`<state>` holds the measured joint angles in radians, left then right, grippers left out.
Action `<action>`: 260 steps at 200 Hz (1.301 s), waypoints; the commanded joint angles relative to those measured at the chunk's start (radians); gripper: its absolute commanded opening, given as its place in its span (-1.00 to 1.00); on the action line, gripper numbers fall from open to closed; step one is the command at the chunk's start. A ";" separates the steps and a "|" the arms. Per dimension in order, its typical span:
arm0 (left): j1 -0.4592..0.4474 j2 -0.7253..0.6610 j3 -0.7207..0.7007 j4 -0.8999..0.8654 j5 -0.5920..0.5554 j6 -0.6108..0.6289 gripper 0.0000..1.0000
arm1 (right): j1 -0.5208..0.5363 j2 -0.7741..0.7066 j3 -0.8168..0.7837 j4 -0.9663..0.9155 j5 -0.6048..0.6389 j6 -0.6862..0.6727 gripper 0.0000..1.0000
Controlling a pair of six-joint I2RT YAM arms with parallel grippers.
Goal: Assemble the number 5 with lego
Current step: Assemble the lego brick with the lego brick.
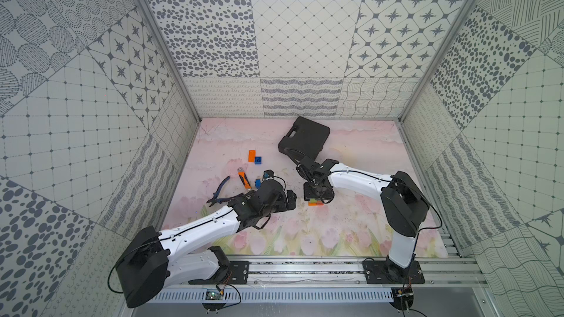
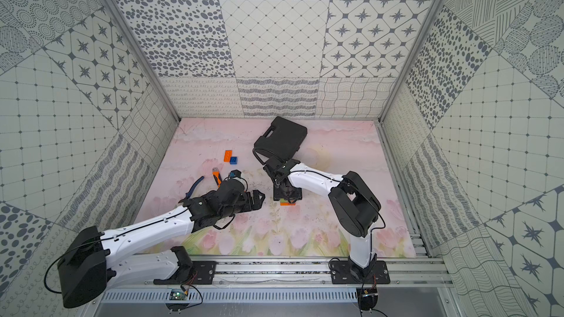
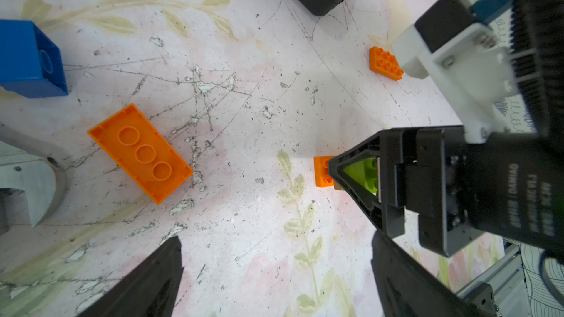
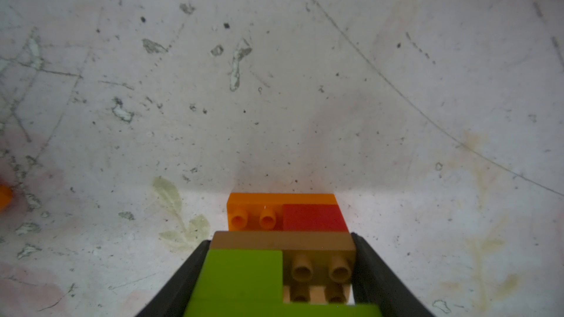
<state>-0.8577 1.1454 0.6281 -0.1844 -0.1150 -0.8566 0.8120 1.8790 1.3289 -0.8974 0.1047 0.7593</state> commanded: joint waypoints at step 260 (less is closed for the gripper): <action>0.011 -0.034 0.006 0.024 0.033 0.054 1.00 | -0.088 -0.390 -0.196 0.202 -0.120 -0.371 0.87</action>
<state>-0.8577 1.1122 0.6281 -0.1864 -0.1139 -0.8482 0.7692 1.5929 1.1965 -0.8005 0.0097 0.5739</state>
